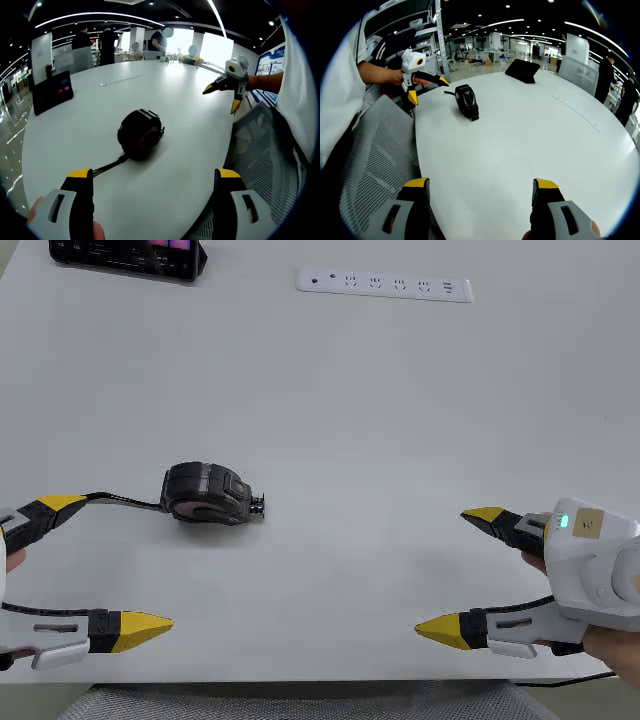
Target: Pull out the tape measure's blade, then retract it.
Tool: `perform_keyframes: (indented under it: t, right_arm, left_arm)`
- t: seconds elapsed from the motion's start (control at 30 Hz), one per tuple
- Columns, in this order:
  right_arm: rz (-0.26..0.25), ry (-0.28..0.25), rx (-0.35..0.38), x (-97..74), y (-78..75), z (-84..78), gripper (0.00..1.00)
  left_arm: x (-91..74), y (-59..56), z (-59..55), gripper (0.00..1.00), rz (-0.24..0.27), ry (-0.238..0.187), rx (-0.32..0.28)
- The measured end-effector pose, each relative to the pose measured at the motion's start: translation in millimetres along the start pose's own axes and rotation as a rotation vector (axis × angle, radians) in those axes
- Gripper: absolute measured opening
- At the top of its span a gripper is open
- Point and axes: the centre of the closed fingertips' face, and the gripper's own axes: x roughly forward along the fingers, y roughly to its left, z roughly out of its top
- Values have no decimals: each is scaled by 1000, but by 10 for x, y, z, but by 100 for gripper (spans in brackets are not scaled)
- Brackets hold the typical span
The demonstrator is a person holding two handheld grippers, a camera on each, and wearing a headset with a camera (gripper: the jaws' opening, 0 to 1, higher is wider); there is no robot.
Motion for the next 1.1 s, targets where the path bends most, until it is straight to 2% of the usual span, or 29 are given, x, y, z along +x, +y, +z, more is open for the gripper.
perform_keyframes:
  t: [0.57, 0.73, 1.1]
  right_arm:
    - [-18, -19, 3, -19, -30, 33, 86]
    - [-18, -16, 20, -31, -42, 10, 82]
    - [-17, -10, 20, -26, -42, -15, 82]
  left_arm:
    - [7, 1, -7, 99, -1, 2, 12]
    - [6, 5, -3, 95, -3, 0, 6]
    - [16, -2, -9, 92, -9, 9, 9]
